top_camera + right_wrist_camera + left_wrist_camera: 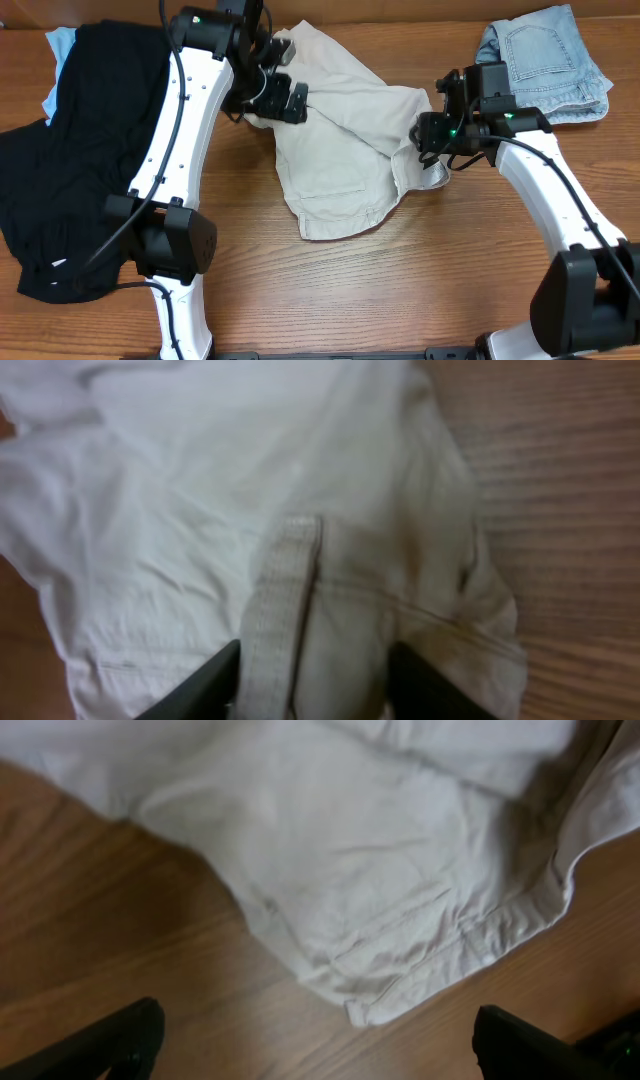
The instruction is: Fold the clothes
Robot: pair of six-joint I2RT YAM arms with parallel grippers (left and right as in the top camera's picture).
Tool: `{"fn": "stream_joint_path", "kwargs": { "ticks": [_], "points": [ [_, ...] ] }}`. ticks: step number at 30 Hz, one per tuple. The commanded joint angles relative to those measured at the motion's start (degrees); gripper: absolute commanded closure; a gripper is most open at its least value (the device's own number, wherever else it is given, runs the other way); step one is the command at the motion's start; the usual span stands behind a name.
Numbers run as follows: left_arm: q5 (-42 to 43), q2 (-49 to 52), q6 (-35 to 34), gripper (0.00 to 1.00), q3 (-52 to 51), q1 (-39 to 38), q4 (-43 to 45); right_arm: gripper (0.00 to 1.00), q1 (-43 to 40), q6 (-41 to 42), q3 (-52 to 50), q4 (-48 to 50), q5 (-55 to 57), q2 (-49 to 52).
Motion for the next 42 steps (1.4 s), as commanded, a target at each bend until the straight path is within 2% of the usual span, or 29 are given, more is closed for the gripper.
{"fn": "stream_joint_path", "kwargs": {
  "ticks": [1, 4, 9, 13, 19, 26, 34, 39, 40, 41, 42],
  "points": [
    [-2.08, 0.24, 1.33, 0.00, -2.54, 0.31, -4.04, 0.73, -0.09, 1.16, 1.16, 0.09, 1.16, 0.96],
    [-2.10, 0.24, 3.17, 0.00, -4.92, -0.72, -8.24, 0.83, -0.20, 2.95, 1.16, 0.46, 1.49, 0.90],
    [-1.27, -0.28, 5.53, 0.00, -13.38, -3.52, -9.62, 0.84, -0.20, 3.10, 1.16, 0.22, 1.46, 0.90],
    [-1.22, -0.28, 5.05, 0.00, -21.38, -5.90, -6.75, 0.84, -0.20, 3.10, 1.16, 0.13, 1.46, 0.90],
    [-1.51, -0.33, -1.38, 0.00, -32.13, -8.90, 2.51, 0.84, -0.52, 3.10, 1.16, -0.26, 1.49, 0.90],
    [-13.55, -0.68, -14.43, 0.00, -41.51, -15.96, 13.03, 0.82, -0.72, 3.10, 1.16, -0.61, 1.49, 0.90],
    [-20.17, -0.70, -22.86, 0.00, -44.78, -20.00, 20.63, 0.82, -0.72, 3.10, 1.16, -0.72, 1.49, 0.90],
    [-20.81, -0.70, -23.58, 0.00, -44.78, -19.08, 22.99, 0.82, -0.72, 3.10, 1.16, -0.83, 1.49, 0.90],
    [-20.74, -0.70, -23.56, 0.04, -44.78, -18.75, 23.41, 0.81, -0.72, 3.10, 1.16, -0.81, 1.49, 0.90],
    [-20.70, -0.70, -23.56, 0.16, -44.78, -18.53, 23.76, 0.81, -0.72, 3.10, 1.16, -0.81, 1.49, 0.90],
    [-20.06, -0.70, -23.54, 0.44, -44.78, -18.40, 23.98, 0.80, -0.72, 3.10, 1.16, -0.79, 1.49, 0.90]
  ]
}}
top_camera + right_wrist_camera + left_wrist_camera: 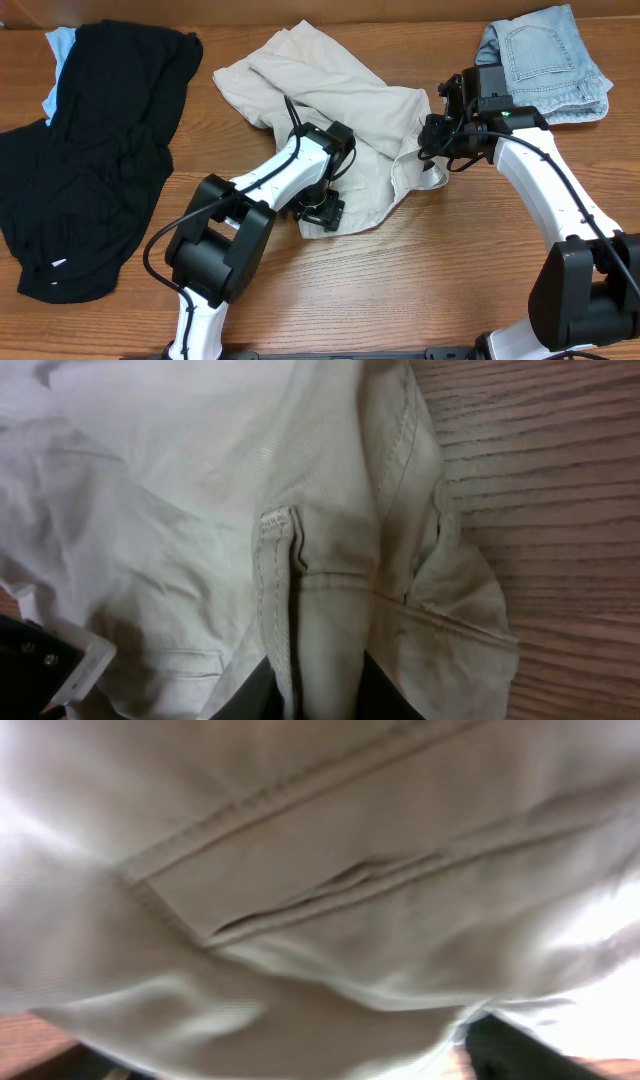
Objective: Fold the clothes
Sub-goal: 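Lift the shorts by the waistband and stretch them apart between grippers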
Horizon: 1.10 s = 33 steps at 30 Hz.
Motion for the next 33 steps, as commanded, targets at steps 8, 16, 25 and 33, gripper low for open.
{"fn": "stream_joint_path", "kwargs": {
  "ticks": [8, 16, 25, 33],
  "points": [
    [-2.16, 0.02, -1.64, 0.96, -0.17, 1.88, 0.98, 0.82, -0.28, 0.37, 1.18, 0.55, 0.42, -0.37],
    [-2.54, 0.02, 2.45, 0.96, 13.84, 7.78, -4.66, 0.96, -0.28, 0.33, 5.05, -2.80, -2.25, -0.74],
    [-2.54, 0.02, 10.01, 0.96, 45.99, 16.33, -15.82, 0.96, -0.42, -0.33, 13.86, -10.80, -1.33, -7.34],
    [-7.50, -0.13, 11.74, 0.96, 73.96, 21.84, -25.75, 0.96, -3.72, -0.26, 21.51, -18.62, 3.89, -17.00]
  ]
}}
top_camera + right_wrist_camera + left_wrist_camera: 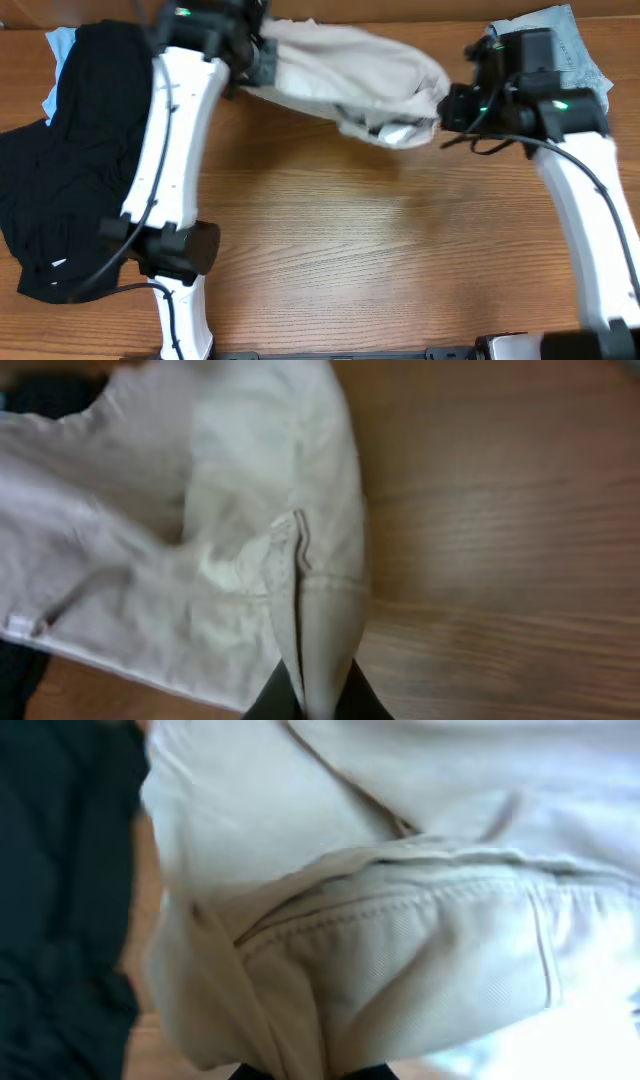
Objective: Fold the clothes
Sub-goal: 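Lift the shorts by the waistband and stretch them apart between grippers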
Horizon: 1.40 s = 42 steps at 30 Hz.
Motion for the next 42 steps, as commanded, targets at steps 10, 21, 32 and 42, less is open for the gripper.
{"fn": "stream_joint_path", "kwargs": {
  "ticks": [10, 21, 32, 42],
  "points": [
    [-8.39, -8.22, 1.70, 0.96, 28.33, 5.79, -5.25, 0.96, -10.58, 1.66, 10.38, -5.68, 4.24, -20.70],
    [-8.09, -22.91, 1.79, 0.96, 29.27, 5.79, -7.78, 0.96, -10.58, 3.34, 15.89, -14.80, 4.07, -34.82],
    [-4.74, -30.80, 1.77, 0.96, 19.58, 5.77, -7.78, 0.96, -10.58, 5.90, 24.33, -31.56, 3.02, -36.37],
    [-7.02, -26.77, 1.73, 0.96, -10.29, 5.79, -6.91, 0.96, -10.58, 5.49, 19.91, -32.81, 3.91, -26.88]
  ]
}}
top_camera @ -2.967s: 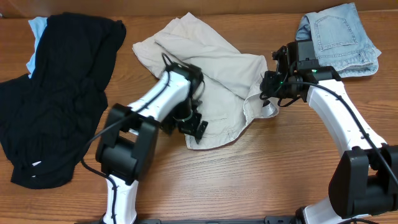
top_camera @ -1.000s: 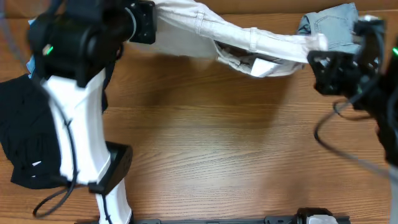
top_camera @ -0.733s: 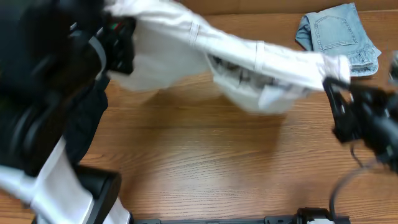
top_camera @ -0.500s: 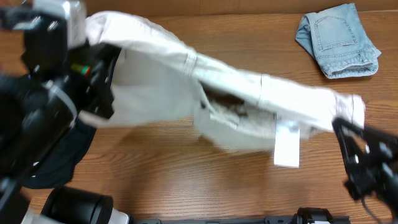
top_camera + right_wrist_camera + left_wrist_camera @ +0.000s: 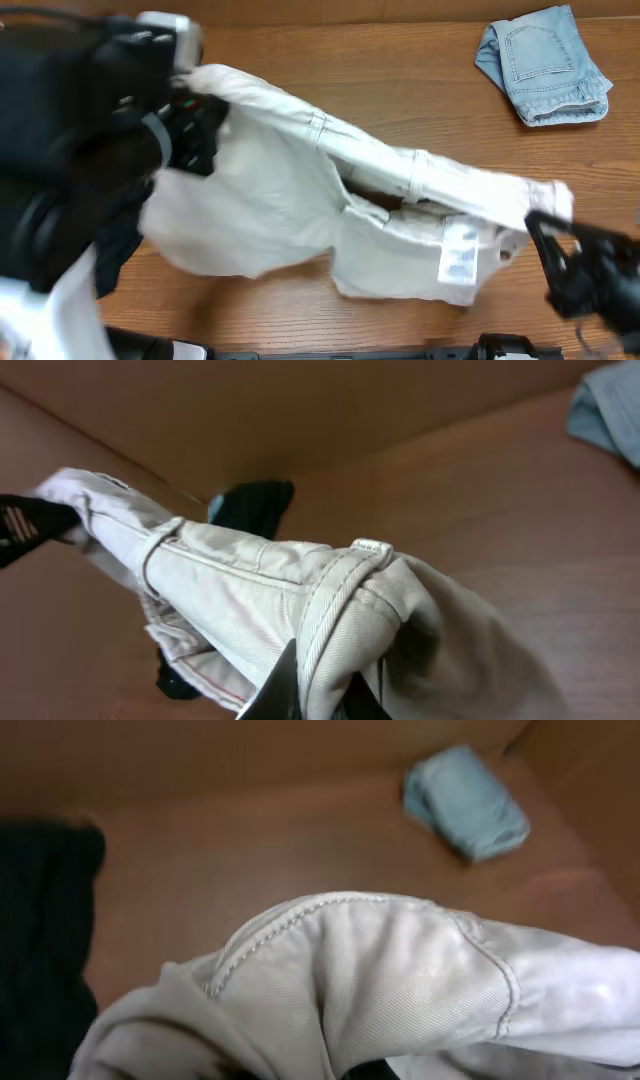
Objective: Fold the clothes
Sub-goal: 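Lift the shorts by the waistband and stretch them apart between grippers, then lay the shorts flat on the table and open both grippers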
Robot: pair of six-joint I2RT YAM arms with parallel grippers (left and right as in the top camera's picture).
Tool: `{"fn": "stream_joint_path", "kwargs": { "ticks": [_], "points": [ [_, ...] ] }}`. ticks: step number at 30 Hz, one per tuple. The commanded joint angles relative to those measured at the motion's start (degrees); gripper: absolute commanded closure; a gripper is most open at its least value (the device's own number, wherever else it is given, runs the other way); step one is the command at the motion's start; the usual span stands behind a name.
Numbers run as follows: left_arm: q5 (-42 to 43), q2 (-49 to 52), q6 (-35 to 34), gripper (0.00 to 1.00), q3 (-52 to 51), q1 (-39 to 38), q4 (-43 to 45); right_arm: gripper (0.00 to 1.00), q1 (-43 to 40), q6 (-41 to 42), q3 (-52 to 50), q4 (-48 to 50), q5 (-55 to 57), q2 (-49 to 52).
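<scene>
Beige shorts (image 5: 300, 190) hang stretched in the air, high above the table, waistband taut and inside label showing. My left gripper (image 5: 195, 100) is shut on one waistband end at the upper left. In the left wrist view the beige cloth (image 5: 350, 980) covers the left gripper (image 5: 335, 1072). My right gripper (image 5: 545, 228) is shut on the other waistband end at the lower right. In the right wrist view the right gripper (image 5: 320, 695) pinches the waistband (image 5: 340, 590) beside a belt loop.
Folded blue jeans (image 5: 545, 62) lie at the far right corner, also seen as the jeans (image 5: 465, 815) and jeans (image 5: 610, 410). A black garment (image 5: 40, 920) lies at the left, partly behind my left arm, and shows as the black garment (image 5: 250, 505).
The shorts were bunched between both grippers over the far side of the table. Now they are pulled out wide and higher, left gripper at the upper left, right gripper at the near right.
The shorts lay crumpled on the table, my right gripper shut on their right edge and my left open above them. Then my left gripper was down at their near corner. Both grippers then held them off the table, and now hold them spread.
</scene>
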Motion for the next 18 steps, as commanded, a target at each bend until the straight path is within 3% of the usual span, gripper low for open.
{"fn": "stream_joint_path", "kwargs": {
  "ticks": [1, 8, 14, 15, 16, 17, 18],
  "points": [
    [-22.08, 4.61, -0.42, 0.96, -7.37, 5.09, 1.75, 0.96, -1.70, -1.05, -2.58, -0.83, 15.80, 5.75],
    [-22.03, 16.44, -0.42, 0.96, -15.52, 5.09, 8.90, 0.96, -1.68, -3.91, -7.63, 3.87, 16.57, 25.62],
    [-20.57, 27.15, -0.42, 0.95, -15.82, 5.03, 19.69, 0.96, -1.55, -5.92, -7.61, 15.37, 16.02, 43.74],
    [-19.98, 28.63, -0.42, 0.80, -15.82, 5.03, 22.36, 0.91, -1.55, -6.86, -7.61, 18.14, 15.17, 46.18],
    [-19.52, 29.97, -0.46, 0.34, -15.82, 5.03, 25.49, 0.77, -1.55, -7.58, -7.61, 21.31, 14.12, 48.37],
    [-19.19, 31.43, -0.87, 0.00, -15.82, 5.03, 29.44, 0.38, -1.49, -9.01, -7.61, 25.31, 12.20, 50.62],
    [-18.88, 32.28, -1.66, 0.00, -15.82, 5.03, 32.30, 0.12, -1.49, -9.53, -7.61, 28.00, 10.67, 52.04]
  ]
}}
